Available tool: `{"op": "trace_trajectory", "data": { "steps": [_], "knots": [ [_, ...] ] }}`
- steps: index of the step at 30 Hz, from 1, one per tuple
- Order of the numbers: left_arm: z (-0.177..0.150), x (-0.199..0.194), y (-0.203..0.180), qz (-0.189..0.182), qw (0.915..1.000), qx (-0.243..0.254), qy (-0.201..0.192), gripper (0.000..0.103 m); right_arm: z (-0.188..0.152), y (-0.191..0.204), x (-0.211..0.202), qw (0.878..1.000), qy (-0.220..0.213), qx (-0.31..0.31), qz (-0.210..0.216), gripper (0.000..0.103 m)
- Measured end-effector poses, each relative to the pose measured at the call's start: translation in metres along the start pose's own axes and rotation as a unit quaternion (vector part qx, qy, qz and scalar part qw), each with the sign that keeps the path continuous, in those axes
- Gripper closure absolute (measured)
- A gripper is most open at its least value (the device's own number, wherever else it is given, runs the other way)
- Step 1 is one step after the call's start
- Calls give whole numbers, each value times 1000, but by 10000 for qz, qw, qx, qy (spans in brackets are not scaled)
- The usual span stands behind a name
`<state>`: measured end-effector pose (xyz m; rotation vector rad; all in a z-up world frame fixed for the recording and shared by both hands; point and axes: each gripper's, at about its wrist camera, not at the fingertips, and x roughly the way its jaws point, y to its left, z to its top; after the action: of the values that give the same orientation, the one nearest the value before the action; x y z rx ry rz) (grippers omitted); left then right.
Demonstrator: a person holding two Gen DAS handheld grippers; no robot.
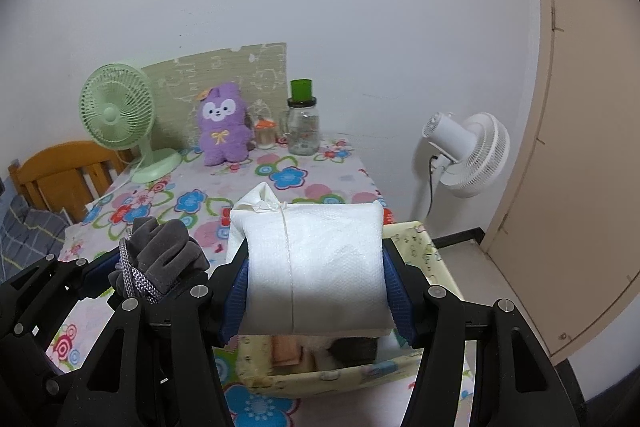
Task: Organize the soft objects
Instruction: 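Lift and carry the pouf and towel in both tools toward the gift-wrap box, then lower the pouf into the box with the left tool while the right tool lowers the towel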
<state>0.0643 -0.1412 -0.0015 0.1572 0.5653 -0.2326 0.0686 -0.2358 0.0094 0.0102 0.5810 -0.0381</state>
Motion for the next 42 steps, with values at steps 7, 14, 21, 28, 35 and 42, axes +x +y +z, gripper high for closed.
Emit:
{"op": "trace_trajectory", "data": {
  "steps": [7, 14, 21, 28, 35, 42],
  "knots": [
    [6, 14, -14, -165, 9998, 70, 33, 56, 1, -15, 7, 9999, 13, 36, -138, 40],
    [7, 29, -25, -256, 9994, 171, 133, 57, -1, -30, 18, 9996, 130, 167, -182, 40],
    [8, 47, -36, -369, 9987, 233, 263, 56, -6, -44, 29, 9990, 241, 270, -271, 40],
    [7, 69, -47, -482, 9975, 281, 444, 57, -10, -56, 43, 9981, 361, 352, -363, 40],
    [5, 86, -59, -622, 9955, 380, 602, 56, -13, -68, 55, 9968, 485, 440, -458, 40],
    [3, 99, -70, -747, 9939, 440, 685, 55, -16, -76, 62, 9956, 562, 497, -558, 40]
  ]
}}
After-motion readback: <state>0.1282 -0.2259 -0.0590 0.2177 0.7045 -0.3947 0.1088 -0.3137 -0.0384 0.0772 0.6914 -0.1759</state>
